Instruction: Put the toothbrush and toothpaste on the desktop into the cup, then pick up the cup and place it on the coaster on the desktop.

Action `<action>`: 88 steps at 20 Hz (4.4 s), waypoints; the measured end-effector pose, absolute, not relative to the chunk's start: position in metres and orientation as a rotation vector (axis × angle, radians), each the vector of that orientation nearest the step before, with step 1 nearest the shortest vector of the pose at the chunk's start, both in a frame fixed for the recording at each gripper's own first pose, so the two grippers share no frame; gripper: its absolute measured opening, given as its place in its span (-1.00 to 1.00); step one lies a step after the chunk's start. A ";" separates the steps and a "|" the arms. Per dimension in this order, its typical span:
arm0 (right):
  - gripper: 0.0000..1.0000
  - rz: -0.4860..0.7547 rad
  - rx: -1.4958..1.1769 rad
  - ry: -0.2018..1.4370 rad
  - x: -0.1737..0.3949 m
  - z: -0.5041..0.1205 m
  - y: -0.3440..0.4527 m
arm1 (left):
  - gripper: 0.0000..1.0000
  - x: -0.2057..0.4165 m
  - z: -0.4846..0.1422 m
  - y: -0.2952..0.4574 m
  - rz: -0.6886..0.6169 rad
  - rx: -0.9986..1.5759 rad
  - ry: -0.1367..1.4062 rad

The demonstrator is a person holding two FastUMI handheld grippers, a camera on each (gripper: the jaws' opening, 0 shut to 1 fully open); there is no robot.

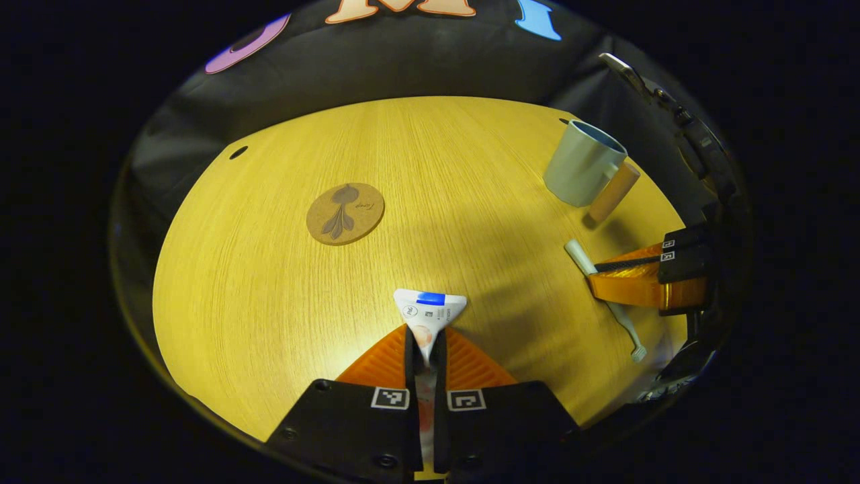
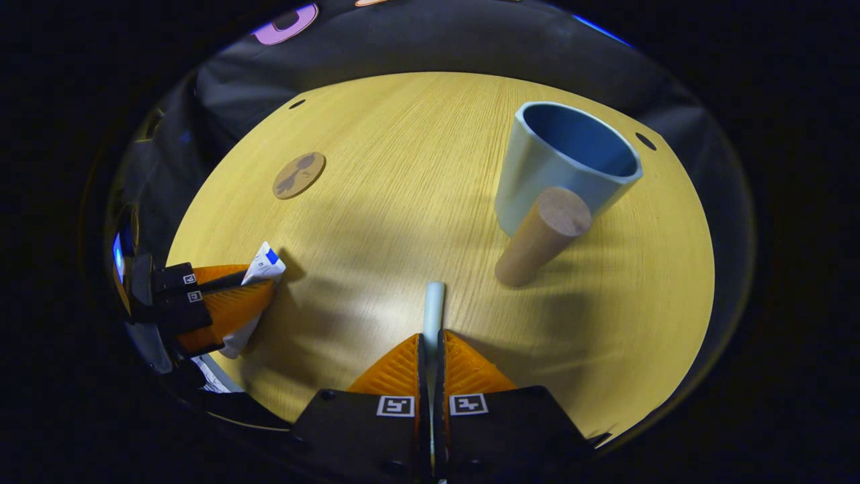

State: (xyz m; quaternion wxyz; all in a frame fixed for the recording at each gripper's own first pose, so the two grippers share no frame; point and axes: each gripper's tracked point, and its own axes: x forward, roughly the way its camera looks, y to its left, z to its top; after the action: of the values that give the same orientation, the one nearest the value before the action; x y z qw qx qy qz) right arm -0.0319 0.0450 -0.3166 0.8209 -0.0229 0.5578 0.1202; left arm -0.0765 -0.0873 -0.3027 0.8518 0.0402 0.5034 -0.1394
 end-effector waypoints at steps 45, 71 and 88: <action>0.22 0.042 0.192 0.374 0.143 -0.140 -0.030 | -0.89 -0.065 -0.282 -0.090 -0.273 0.002 0.992; 0.68 0.040 0.161 0.589 0.005 -0.204 -0.110 | -0.95 0.090 -0.046 -0.287 -0.604 -0.208 0.280; 0.68 0.097 0.173 0.625 -0.003 -0.211 -0.118 | -0.83 0.101 -0.115 -0.315 -0.425 -0.196 0.284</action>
State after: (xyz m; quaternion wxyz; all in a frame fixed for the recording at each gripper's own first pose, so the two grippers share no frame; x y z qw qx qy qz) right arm -0.0028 -0.1178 -0.2109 0.9466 0.0852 0.3072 0.0478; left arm 0.1007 -0.3150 -0.1153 0.9627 -0.0969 0.1403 -0.2100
